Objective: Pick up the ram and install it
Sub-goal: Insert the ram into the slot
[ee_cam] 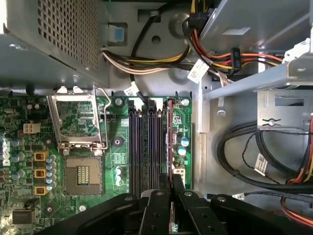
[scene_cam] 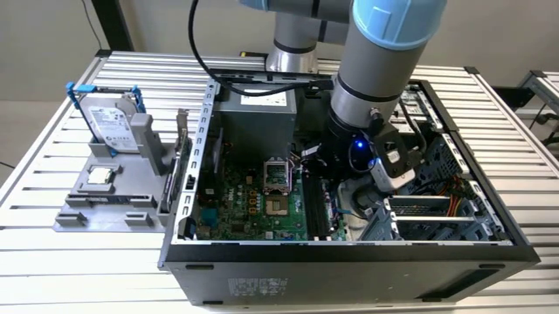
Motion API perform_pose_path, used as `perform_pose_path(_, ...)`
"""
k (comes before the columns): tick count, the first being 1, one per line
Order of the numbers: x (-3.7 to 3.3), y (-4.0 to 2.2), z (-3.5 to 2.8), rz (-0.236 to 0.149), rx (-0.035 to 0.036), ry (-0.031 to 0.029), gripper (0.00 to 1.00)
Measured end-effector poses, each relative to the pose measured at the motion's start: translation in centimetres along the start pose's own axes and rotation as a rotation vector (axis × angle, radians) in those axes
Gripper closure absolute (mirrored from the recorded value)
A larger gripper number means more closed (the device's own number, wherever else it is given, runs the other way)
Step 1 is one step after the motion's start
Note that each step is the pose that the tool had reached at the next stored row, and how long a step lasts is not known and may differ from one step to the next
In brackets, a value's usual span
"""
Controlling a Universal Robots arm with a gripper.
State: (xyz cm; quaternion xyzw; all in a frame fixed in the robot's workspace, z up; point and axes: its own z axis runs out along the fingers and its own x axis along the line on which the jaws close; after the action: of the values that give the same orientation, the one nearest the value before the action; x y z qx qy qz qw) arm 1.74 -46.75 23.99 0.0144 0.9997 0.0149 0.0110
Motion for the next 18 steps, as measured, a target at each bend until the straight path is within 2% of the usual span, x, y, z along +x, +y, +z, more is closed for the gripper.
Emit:
perform_pose_path(4, 0.12, -0.28, 0.21, 0.0, 0.0001, 0.0, 1.0)
perform_pose_path(11, 0.21, -0.4, 0.71, -0.001, 0.0028, 0.0, 1.0)
perform_pose_path(18, 0.25, -0.45, 1.24, -0.015, 0.0088, 0.0002, 1.0)
